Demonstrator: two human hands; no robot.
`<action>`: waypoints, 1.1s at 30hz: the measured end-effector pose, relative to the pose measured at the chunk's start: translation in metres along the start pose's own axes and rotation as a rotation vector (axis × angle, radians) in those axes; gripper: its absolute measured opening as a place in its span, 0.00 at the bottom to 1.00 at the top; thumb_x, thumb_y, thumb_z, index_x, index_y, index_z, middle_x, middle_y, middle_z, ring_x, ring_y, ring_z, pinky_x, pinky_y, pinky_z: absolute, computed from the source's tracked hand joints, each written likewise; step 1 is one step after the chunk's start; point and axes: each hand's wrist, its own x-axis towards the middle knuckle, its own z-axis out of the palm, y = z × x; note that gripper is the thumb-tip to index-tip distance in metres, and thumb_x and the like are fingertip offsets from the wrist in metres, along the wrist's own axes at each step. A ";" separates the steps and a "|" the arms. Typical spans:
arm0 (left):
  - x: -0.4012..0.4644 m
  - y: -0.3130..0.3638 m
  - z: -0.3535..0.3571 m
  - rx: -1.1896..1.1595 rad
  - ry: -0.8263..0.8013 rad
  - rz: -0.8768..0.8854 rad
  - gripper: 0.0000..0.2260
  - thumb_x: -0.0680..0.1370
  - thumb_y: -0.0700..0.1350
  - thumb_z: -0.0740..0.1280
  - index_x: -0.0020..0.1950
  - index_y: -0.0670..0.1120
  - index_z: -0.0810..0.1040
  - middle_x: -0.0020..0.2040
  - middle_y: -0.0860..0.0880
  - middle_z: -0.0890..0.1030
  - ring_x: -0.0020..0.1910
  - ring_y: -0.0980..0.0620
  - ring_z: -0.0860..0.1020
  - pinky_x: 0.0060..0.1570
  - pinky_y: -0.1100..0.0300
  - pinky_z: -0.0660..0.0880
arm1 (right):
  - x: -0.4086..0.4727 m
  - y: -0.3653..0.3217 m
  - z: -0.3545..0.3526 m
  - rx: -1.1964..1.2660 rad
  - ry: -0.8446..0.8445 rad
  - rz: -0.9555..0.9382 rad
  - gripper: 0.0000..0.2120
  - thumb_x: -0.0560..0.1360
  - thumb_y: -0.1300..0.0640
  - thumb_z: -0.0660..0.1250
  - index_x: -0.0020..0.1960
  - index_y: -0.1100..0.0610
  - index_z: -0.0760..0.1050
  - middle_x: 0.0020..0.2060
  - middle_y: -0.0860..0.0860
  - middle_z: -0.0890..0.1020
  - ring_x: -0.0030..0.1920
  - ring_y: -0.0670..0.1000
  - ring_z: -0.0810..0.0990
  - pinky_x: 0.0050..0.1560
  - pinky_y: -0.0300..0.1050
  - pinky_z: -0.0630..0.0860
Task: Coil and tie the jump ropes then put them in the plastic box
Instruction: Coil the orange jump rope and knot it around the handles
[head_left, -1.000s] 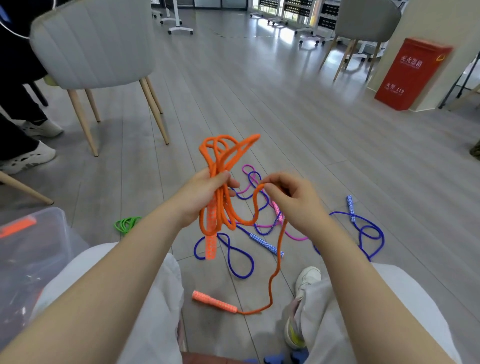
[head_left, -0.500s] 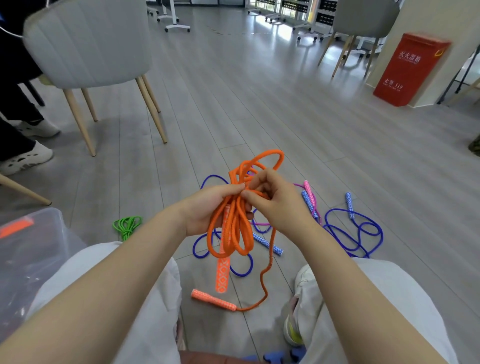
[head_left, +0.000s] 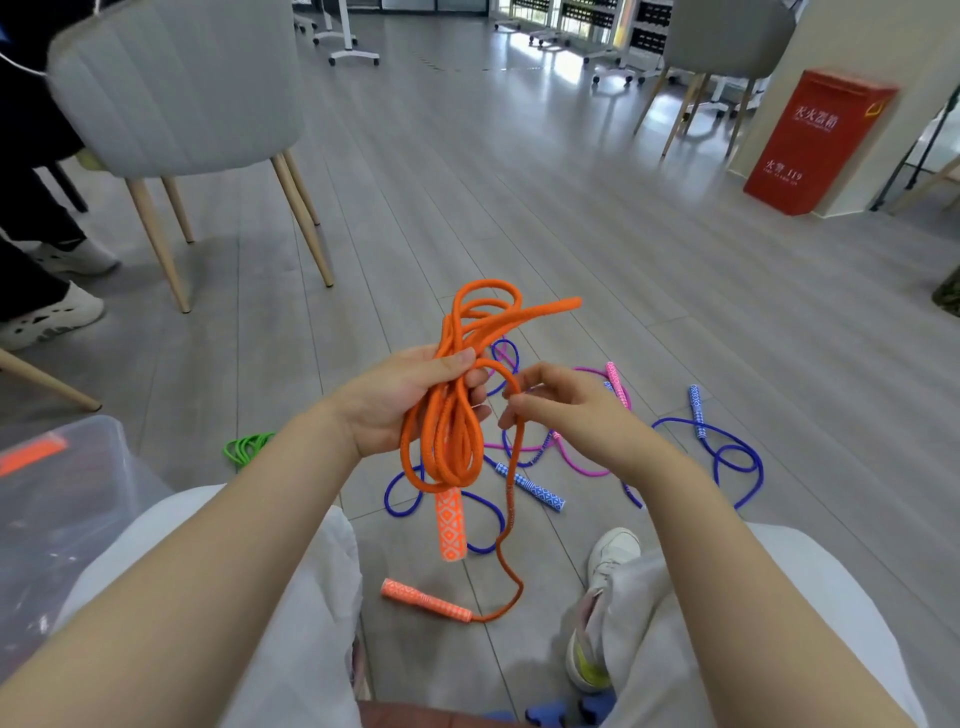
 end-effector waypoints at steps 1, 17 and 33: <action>-0.001 0.002 -0.001 -0.011 -0.011 0.010 0.06 0.77 0.42 0.63 0.42 0.44 0.77 0.38 0.46 0.76 0.39 0.51 0.79 0.51 0.52 0.80 | -0.001 0.001 -0.002 -0.020 -0.025 0.009 0.07 0.79 0.56 0.65 0.54 0.56 0.77 0.46 0.50 0.86 0.51 0.46 0.83 0.61 0.46 0.75; 0.004 -0.011 -0.001 0.543 0.183 0.019 0.02 0.80 0.43 0.65 0.51 0.45 0.76 0.39 0.47 0.77 0.36 0.52 0.77 0.36 0.60 0.78 | 0.004 0.006 0.005 -0.193 0.302 -0.154 0.06 0.81 0.52 0.62 0.48 0.47 0.77 0.30 0.50 0.73 0.26 0.43 0.65 0.28 0.36 0.65; -0.002 0.007 -0.003 -0.059 0.020 0.200 0.06 0.81 0.42 0.58 0.49 0.44 0.73 0.36 0.50 0.74 0.35 0.54 0.77 0.48 0.55 0.79 | 0.015 0.026 0.016 0.169 -0.141 0.022 0.16 0.72 0.60 0.68 0.60 0.58 0.77 0.56 0.50 0.83 0.60 0.47 0.79 0.62 0.40 0.73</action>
